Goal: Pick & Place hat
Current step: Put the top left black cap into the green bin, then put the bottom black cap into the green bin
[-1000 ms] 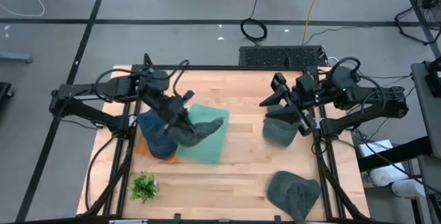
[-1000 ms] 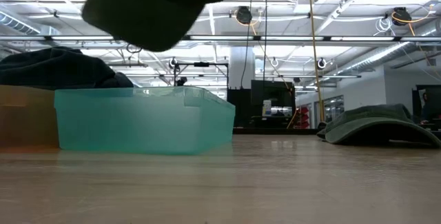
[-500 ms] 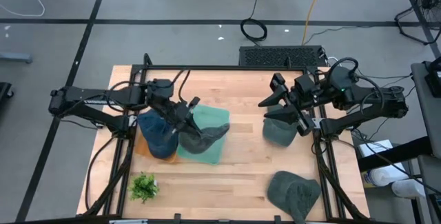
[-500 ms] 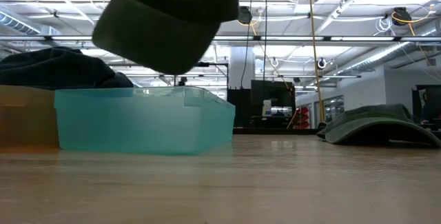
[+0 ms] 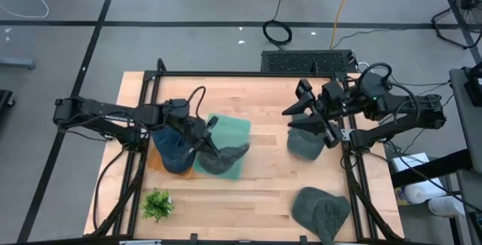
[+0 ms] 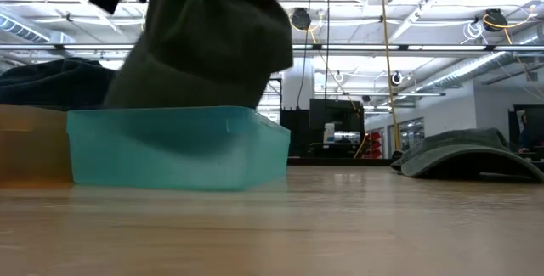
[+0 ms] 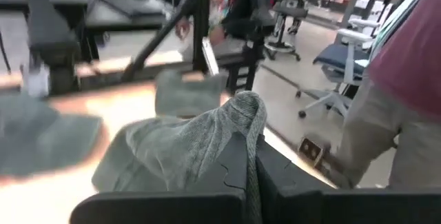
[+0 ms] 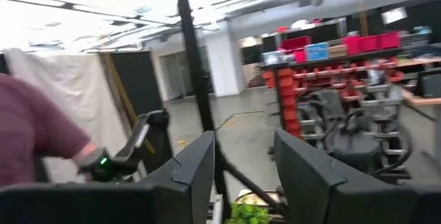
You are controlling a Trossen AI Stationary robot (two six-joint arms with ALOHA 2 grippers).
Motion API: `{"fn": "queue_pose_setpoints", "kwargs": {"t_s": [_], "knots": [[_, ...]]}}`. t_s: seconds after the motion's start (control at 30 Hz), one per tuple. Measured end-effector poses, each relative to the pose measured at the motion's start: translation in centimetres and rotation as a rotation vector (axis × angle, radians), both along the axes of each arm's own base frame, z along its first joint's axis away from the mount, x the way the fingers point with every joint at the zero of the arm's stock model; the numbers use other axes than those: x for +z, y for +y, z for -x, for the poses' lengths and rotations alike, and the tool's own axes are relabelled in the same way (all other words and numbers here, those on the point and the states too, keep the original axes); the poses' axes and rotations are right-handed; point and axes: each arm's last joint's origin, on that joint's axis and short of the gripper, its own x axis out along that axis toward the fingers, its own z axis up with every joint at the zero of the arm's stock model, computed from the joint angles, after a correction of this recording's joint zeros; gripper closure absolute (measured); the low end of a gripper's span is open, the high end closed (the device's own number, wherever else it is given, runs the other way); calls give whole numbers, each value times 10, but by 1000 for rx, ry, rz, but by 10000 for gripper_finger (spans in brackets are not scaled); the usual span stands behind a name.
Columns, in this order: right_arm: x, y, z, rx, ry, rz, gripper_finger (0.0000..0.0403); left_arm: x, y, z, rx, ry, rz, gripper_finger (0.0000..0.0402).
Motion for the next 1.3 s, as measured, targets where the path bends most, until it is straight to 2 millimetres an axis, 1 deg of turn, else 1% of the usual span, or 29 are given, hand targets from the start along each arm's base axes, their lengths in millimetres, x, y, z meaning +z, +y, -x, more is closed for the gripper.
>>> {"fn": "queue_pose_setpoints", "kwargs": {"t_s": [0.1,0.17,0.27,0.37,0.4,0.47,0.57,0.63,0.77,0.87,0.93,1.07,1.2,1.3], "knots": [[0,-1,0,-48,1,-11,268,-22,9,6,49,75,1,401],[0,-2,-1,-54,1,-11,268,-34,17,10,121,109,-12,401],[0,-3,-1,-55,0,-7,268,-51,28,16,307,204,-43,387],[-1,-2,-2,-54,4,-3,268,-56,38,18,491,269,-70,365],[-1,-2,-2,-52,9,-2,268,-54,40,17,531,280,-60,357],[-3,-2,-3,-53,24,0,269,-50,43,16,554,280,-39,340],[-5,-2,-4,-52,42,1,269,-39,43,12,518,235,-53,309],[-6,-2,-5,-52,51,2,269,-35,43,10,521,241,-62,284],[-6,-2,-5,-52,54,3,272,-30,45,11,567,339,-104,228],[-7,-2,-5,-52,56,3,272,-26,45,12,571,412,-157,187],[-7,-2,-5,-50,56,3,272,-22,45,12,569,435,-161,165],[-7,-2,-5,-48,59,4,273,-7,46,9,599,434,-110,138],[-9,-2,-6,-48,85,7,273,7,42,5,619,431,-11,129],[-10,-2,-6,-49,88,7,273,11,40,4,647,494,147,129]]}}
